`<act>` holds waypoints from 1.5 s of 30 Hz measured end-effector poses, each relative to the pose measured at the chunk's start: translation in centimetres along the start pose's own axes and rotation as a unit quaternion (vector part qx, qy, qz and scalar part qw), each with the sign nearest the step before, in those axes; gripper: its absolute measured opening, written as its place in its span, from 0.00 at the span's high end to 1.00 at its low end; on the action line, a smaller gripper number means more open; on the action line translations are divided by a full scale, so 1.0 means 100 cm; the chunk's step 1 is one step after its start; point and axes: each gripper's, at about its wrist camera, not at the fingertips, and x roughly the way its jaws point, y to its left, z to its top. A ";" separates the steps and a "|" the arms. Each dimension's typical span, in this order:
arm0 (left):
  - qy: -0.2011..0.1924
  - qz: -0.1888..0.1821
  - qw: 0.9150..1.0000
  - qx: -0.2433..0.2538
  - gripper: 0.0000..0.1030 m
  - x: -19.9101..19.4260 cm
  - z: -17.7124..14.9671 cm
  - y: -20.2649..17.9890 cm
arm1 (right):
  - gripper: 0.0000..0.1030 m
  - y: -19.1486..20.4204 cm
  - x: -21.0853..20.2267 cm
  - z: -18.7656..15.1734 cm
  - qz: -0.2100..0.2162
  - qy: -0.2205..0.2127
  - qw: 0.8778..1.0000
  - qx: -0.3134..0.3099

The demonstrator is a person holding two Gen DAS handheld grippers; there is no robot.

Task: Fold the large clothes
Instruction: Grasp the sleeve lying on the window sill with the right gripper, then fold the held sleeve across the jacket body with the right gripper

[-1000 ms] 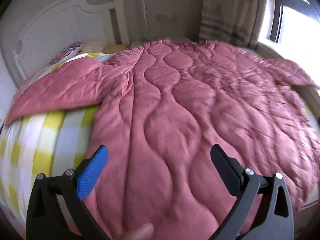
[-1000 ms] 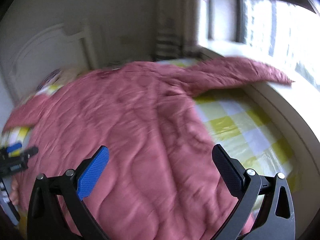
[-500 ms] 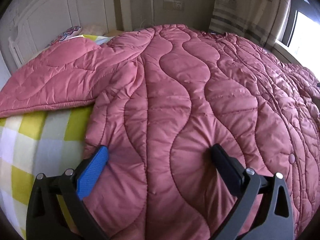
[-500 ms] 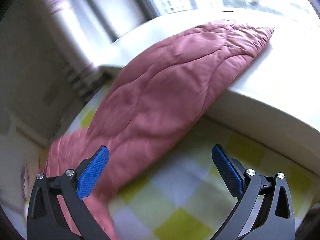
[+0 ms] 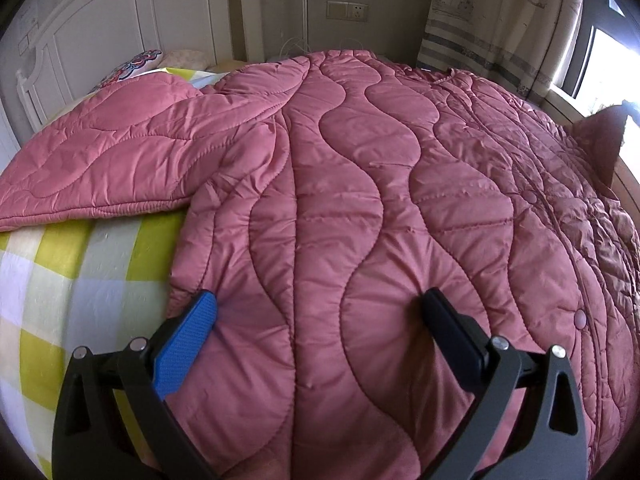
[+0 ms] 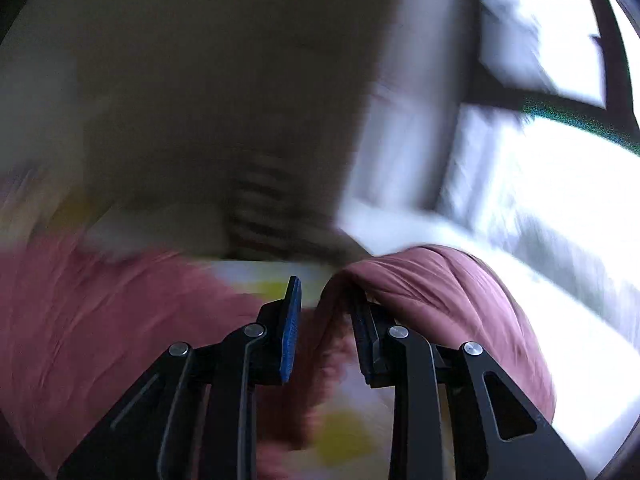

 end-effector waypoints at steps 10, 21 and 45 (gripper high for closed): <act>0.000 -0.002 1.000 -0.002 0.02 0.000 0.000 0.001 | 0.16 0.030 0.009 -0.055 0.155 0.180 0.971 0.011; -0.002 -0.003 1.000 -0.002 0.02 0.001 0.000 0.002 | 0.16 -0.184 -0.064 -0.180 0.250 0.131 0.834 0.475; -0.003 -0.002 1.000 -0.005 0.02 0.001 0.001 0.003 | 0.06 -0.002 -0.077 -0.022 0.283 0.000 0.958 0.054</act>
